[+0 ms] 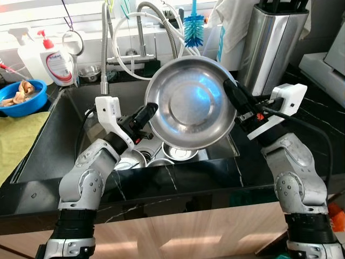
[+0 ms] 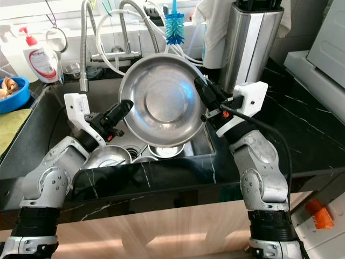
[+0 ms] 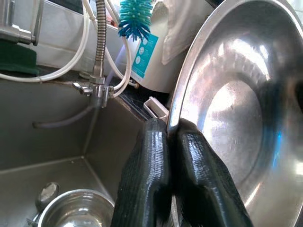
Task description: Kitchen organization
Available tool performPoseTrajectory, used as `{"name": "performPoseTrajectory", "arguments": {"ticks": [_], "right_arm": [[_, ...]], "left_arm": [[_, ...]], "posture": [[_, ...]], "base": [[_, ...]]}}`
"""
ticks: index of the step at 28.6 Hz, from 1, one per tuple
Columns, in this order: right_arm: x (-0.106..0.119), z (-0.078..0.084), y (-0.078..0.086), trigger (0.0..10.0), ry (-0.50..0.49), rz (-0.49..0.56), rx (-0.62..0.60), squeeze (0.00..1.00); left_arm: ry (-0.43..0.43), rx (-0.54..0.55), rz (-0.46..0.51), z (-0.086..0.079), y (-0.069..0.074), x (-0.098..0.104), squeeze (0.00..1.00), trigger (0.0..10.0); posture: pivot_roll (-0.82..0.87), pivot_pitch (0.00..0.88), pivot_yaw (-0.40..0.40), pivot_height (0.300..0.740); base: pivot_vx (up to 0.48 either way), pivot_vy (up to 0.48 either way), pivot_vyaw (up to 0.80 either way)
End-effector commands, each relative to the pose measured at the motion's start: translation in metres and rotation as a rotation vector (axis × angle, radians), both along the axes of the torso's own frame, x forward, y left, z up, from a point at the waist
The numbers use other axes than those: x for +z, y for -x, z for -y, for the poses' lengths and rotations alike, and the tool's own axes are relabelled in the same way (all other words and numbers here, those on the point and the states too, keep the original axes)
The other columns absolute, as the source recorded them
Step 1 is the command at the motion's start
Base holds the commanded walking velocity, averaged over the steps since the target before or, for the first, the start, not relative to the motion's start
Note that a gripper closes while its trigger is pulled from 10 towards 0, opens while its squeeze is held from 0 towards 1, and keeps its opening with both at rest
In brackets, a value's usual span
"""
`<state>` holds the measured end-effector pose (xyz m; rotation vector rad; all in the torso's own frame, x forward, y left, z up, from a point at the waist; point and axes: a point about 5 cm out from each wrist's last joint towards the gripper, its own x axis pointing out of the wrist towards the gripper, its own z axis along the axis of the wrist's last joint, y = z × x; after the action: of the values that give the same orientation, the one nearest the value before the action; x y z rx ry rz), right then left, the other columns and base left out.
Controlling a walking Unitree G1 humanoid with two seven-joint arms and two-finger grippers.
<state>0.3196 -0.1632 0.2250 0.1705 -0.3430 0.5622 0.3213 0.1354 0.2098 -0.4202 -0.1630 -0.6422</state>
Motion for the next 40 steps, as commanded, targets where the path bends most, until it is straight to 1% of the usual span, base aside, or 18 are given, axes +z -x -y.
{"name": "performPoseTrajectory", "arguments": {"ticks": [1,7,11,12,13,14,17,22,23,24,25,26,28,29,30,35,37,40], "right_arm": [[0.009,0.009,-0.001,10.0,-0.022,0.026,-0.040,1.00],[0.011,0.010,-0.001,10.0,-0.037,0.031,-0.043,1.00],[0.014,0.010,0.000,10.0,-0.097,0.032,-0.032,1.00],[0.014,0.008,0.000,10.0,-0.116,0.027,-0.012,0.76],[0.014,0.006,0.002,10.0,-0.134,0.023,0.012,0.23],[0.013,0.004,0.003,10.0,-0.162,0.016,0.033,0.00],[0.014,0.003,0.004,10.0,-0.166,0.015,0.042,0.00],[0.014,0.004,0.004,10.0,-0.161,0.015,0.018,0.00],[0.014,0.005,0.004,10.0,-0.163,0.016,0.011,0.00],[0.016,0.008,0.005,10.0,-0.164,0.021,-0.009,0.00],[0.017,0.009,0.006,10.0,-0.164,0.022,-0.016,0.00],[0.018,0.010,0.006,10.0,-0.162,0.023,-0.025,0.00],[0.020,0.013,0.008,10.0,-0.153,0.029,-0.058,0.00],[0.022,0.021,0.011,10.0,-0.092,0.043,-0.152,0.00],[0.023,0.024,0.012,10.0,-0.073,0.047,-0.180,0.00],[0.022,0.029,0.017,10.0,0.012,0.047,-0.248,0.00],[0.020,0.042,0.025,10.0,0.093,0.033,-0.379,0.00],[0.019,0.051,0.029,10.0,0.091,0.015,-0.458,0.00]], "left_arm": [[0.003,0.063,0.019,-0.014,-0.002,0.006,0.00,0.0],[0.014,0.072,0.017,-0.015,-0.003,0.006,0.00,0.0],[0.028,0.098,0.010,-0.017,-0.005,0.006,0.00,0.0],[0.029,0.101,0.010,-0.017,-0.005,0.006,0.00,0.0],[0.031,0.103,0.010,-0.017,-0.005,0.005,0.00,0.0],[0.034,0.108,0.009,-0.017,-0.005,0.005,0.00,0.0],[0.039,0.132,0.009,-0.019,-0.005,0.005,0.00,0.0],[0.001,0.269,0.004,-0.030,-0.014,0.005,0.00,0.0],[-0.018,0.308,0.003,-0.033,-0.016,0.004,0.00,2.0],[-0.079,0.379,0.012,-0.039,-0.018,0.003,0.00,9.3],[-0.100,0.400,0.016,-0.040,-0.019,0.003,0.00,9.3],[-0.114,0.414,0.014,-0.042,-0.020,0.002,0.00,10.0],[-0.145,0.455,0.010,-0.046,-0.021,0.000,0.00,10.0],[-0.214,0.528,0.021,-0.055,-0.022,-0.003,0.00,10.0],[-0.236,0.549,0.025,-0.058,-0.023,-0.003,0.00,10.0],[-0.292,0.616,0.019,-0.069,-0.025,-0.008,0.00,10.0],[-0.396,0.678,0.024,-0.082,-0.027,-0.013,0.00,10.0],[-0.453,0.690,0.030,-0.086,-0.029,-0.015,0.00,10.0]], "posture": [[-0.05,0.000,0.038,0.740],[-0.06,0.000,0.039,0.740],[-0.06,0.000,0.039,0.740],[-0.06,0.000,0.039,0.740],[-0.06,0.000,0.039,0.740],[-0.06,0.000,0.039,0.740],[-0.06,0.000,0.038,0.740],[-0.06,0.000,0.038,0.740],[-0.06,0.000,0.038,0.740],[-0.06,0.000,0.037,0.740],[-0.06,0.000,0.037,0.740],[-0.06,0.000,0.036,0.740],[-0.06,0.000,0.037,0.740],[-0.06,0.000,0.036,0.740],[-0.06,0.000,0.036,0.740],[-0.06,0.000,0.036,0.740],[-0.07,0.000,0.039,0.740],[-0.07,0.000,0.039,0.740]], "base": [[0.000,0.000,0.00],[0.000,0.000,0.00],[0.000,0.000,0.00],[0.000,0.000,0.00],[0.000,0.000,0.00],[0.000,0.000,0.00],[0.000,0.000,0.00],[0.000,0.000,0.00],[0.000,0.000,0.00],[0.000,0.000,0.00],[0.000,0.000,0.00],[0.000,0.000,0.00],[0.000,0.000,0.00],[0.000,0.000,0.00],[0.000,0.000,0.00],[0.000,0.000,0.00],[0.000,0.000,0.00],[0.000,0.000,0.00]]}}
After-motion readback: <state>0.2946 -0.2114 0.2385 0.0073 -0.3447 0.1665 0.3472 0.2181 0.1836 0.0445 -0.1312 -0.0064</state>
